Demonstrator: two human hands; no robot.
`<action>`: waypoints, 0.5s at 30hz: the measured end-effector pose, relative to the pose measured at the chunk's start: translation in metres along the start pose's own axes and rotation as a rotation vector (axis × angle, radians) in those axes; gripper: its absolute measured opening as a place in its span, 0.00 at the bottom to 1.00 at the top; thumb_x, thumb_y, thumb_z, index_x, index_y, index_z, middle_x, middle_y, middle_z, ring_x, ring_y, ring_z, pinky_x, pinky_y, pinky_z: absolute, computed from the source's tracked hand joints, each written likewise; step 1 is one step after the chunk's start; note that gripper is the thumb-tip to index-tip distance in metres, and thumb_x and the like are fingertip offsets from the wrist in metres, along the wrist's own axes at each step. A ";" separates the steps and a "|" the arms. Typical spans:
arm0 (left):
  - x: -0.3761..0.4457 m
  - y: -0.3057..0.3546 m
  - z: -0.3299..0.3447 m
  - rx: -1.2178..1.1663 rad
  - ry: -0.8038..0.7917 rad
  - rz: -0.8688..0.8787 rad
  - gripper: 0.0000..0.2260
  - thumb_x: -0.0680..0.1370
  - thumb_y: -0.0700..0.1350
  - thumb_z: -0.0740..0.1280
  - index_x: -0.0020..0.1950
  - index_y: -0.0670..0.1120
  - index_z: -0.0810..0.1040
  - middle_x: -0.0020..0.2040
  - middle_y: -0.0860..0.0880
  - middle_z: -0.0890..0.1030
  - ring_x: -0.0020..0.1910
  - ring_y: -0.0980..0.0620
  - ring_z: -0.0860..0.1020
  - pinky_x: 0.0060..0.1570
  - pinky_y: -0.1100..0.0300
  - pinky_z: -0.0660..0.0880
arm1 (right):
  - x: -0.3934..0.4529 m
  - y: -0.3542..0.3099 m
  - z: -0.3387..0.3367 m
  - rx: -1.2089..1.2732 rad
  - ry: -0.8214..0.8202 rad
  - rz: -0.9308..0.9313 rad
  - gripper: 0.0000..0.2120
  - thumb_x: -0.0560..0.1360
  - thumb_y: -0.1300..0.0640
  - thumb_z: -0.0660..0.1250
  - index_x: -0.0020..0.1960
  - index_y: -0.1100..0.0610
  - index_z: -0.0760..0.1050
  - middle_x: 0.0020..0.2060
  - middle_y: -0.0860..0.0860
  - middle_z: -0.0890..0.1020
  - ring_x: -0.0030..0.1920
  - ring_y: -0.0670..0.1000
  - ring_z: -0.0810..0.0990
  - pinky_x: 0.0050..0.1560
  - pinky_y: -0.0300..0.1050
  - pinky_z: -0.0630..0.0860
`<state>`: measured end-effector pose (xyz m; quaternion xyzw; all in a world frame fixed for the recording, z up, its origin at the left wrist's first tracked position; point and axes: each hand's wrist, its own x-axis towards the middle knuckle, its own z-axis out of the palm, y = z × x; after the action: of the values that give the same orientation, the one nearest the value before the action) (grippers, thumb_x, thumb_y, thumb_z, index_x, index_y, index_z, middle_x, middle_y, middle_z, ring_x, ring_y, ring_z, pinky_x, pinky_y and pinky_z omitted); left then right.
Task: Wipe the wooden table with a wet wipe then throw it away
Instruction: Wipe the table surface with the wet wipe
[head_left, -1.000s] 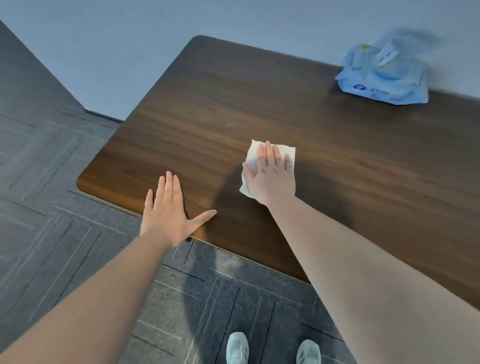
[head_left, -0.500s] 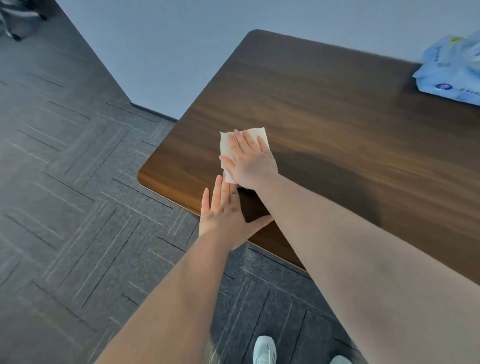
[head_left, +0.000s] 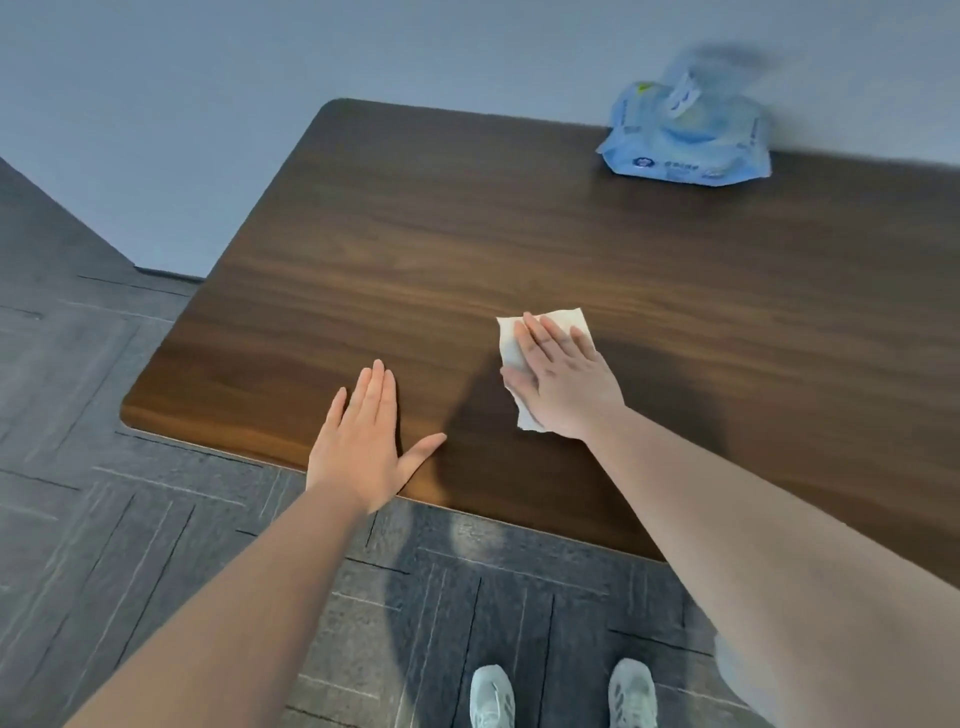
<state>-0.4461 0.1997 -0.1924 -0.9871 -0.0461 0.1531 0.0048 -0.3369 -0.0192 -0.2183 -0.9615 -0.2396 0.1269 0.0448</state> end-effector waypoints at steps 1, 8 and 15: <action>0.004 0.017 -0.003 -0.007 -0.001 0.035 0.45 0.70 0.71 0.37 0.77 0.42 0.40 0.79 0.46 0.41 0.77 0.50 0.41 0.75 0.52 0.43 | -0.013 0.020 0.000 0.005 0.004 0.045 0.31 0.79 0.38 0.38 0.77 0.52 0.41 0.78 0.47 0.45 0.77 0.47 0.41 0.76 0.50 0.39; 0.029 0.167 -0.010 -0.085 -0.018 0.320 0.43 0.73 0.71 0.43 0.77 0.43 0.40 0.79 0.47 0.40 0.77 0.52 0.40 0.74 0.55 0.41 | -0.116 0.164 0.003 0.062 0.042 0.397 0.32 0.79 0.38 0.40 0.77 0.51 0.40 0.78 0.46 0.43 0.77 0.46 0.40 0.75 0.47 0.37; 0.042 0.314 -0.013 -0.047 -0.034 0.533 0.43 0.73 0.71 0.45 0.77 0.43 0.40 0.79 0.48 0.41 0.77 0.52 0.40 0.75 0.55 0.41 | -0.220 0.302 0.007 0.075 0.091 0.711 0.32 0.79 0.39 0.40 0.77 0.53 0.43 0.78 0.48 0.46 0.77 0.47 0.43 0.74 0.47 0.38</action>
<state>-0.3742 -0.1086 -0.2002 -0.9615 0.2120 0.1647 -0.0592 -0.3906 -0.3884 -0.2208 -0.9871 0.1170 0.1004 0.0439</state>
